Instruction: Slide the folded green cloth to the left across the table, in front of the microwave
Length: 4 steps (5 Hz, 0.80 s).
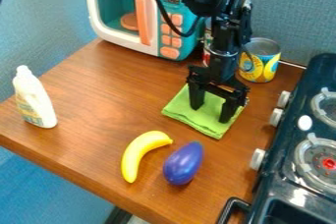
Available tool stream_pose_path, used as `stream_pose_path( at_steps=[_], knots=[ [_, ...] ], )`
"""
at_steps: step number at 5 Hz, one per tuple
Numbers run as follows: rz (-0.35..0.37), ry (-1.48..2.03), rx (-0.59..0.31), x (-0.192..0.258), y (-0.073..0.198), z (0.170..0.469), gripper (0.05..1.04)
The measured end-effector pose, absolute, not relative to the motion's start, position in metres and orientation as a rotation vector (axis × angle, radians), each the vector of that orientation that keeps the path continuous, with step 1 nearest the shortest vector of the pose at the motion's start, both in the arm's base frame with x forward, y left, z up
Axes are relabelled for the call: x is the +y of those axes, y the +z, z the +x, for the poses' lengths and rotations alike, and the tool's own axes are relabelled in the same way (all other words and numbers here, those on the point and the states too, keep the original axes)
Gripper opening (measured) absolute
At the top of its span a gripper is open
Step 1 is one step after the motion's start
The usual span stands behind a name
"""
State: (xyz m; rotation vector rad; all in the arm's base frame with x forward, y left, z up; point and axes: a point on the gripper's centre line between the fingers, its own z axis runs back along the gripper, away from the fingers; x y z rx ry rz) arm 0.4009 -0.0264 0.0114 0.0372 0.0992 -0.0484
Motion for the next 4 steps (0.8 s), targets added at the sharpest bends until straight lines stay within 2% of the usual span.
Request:
stream_pose_path(
  at_steps=[2, 3, 4],
  knots=[
    [-0.026, 0.042, 0.016, 0.042, 0.016, 0.387, 1.001],
    [-0.03, 0.063, -0.019, 0.053, 0.016, 0.391, 1.001],
    [0.018, 0.066, -0.02, 0.061, 0.014, 0.394, 1.001]
  ],
)
